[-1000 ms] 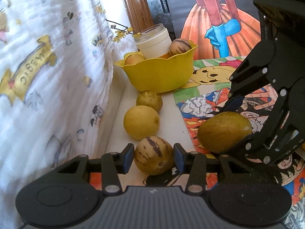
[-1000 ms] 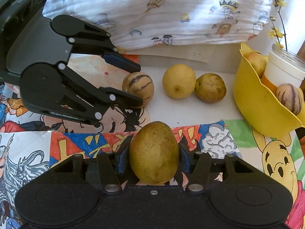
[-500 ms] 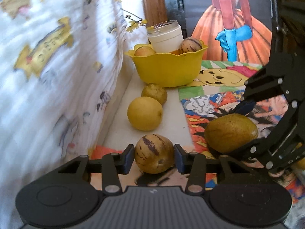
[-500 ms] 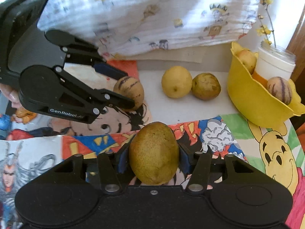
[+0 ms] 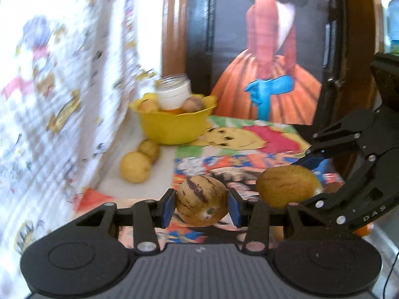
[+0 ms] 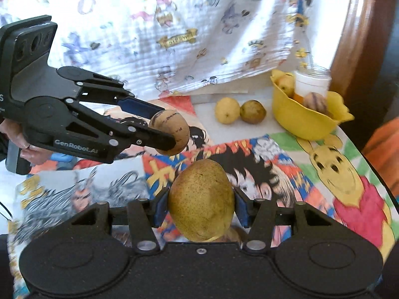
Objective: Organize fruits
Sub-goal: 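Carry the pepino and mango onto the metal tray and open both tools, then lift both tools away from the tray toward the lemons by the bowl, then grasp a yellow lemon with the left tool while the right tool grasps the other lemon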
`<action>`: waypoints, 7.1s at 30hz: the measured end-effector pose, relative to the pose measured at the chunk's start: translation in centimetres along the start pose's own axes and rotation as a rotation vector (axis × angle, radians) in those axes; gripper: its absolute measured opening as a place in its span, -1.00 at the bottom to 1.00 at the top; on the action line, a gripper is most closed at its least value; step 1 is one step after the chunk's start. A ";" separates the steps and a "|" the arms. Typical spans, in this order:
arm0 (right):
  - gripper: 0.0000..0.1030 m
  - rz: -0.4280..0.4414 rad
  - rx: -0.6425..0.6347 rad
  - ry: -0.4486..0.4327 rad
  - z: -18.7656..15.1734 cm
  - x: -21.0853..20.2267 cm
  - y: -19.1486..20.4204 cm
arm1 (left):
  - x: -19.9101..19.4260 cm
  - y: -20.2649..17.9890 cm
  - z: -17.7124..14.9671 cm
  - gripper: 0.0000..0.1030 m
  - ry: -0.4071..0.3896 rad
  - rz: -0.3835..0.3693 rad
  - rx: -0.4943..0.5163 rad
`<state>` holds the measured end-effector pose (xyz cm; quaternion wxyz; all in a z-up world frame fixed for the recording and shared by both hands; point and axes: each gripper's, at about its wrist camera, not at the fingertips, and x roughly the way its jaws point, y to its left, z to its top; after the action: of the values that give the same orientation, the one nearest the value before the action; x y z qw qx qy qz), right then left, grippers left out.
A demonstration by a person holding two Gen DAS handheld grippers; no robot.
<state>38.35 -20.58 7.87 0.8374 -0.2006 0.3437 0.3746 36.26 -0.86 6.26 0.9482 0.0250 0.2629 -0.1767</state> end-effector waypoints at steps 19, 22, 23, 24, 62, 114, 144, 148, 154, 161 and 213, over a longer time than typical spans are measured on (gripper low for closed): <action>0.07 -0.144 0.142 -0.029 -13.1 -10.6 3.3 | -7.0 -13.4 -4.0 -0.07 -0.002 -0.068 0.018; 0.07 -0.171 0.147 -0.017 -14.9 -10.4 3.7 | -7.0 -14.3 -5.3 -0.07 0.017 -0.091 0.009; 0.07 -0.177 0.145 -0.011 -15.5 -10.2 3.8 | -6.9 -14.5 -5.7 -0.07 0.026 -0.099 0.009; 0.07 -0.178 0.144 -0.004 -15.9 -10.0 3.9 | -6.7 -14.9 -6.1 -0.07 0.038 -0.105 0.012; 0.47 -0.313 0.168 -0.106 -19.6 -8.8 4.5 | -3.9 -15.5 -9.2 0.18 0.112 -0.024 0.002; 0.99 -0.309 0.457 -0.106 -16.8 -15.0 24.1 | -22.1 -8.8 -17.2 0.99 0.111 0.313 -0.210; 0.99 -0.235 0.231 -0.186 -8.7 -10.6 10.6 | -13.2 -2.6 -10.3 0.99 0.088 0.415 -0.073; 0.99 -0.204 0.026 -0.059 -4.7 -6.6 7.6 | -9.4 0.2 -8.6 0.99 0.046 0.343 -0.002; 0.99 -0.183 -0.111 0.091 0.4 -3.7 3.2 | -4.6 2.3 -3.9 0.99 0.129 0.276 -0.002; 0.99 -0.146 -0.416 0.223 5.6 0.3 -1.6 | -1.9 2.0 -0.7 0.99 0.223 0.283 0.101; 0.05 0.108 -1.559 0.155 12.3 27.8 -6.6 | 20.6 7.6 3.7 0.22 0.301 0.261 0.379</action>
<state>62.08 -3.91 -3.41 0.4094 -0.7391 0.0483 0.5328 57.18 -0.92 -1.31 0.8915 0.2615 0.3579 -0.0933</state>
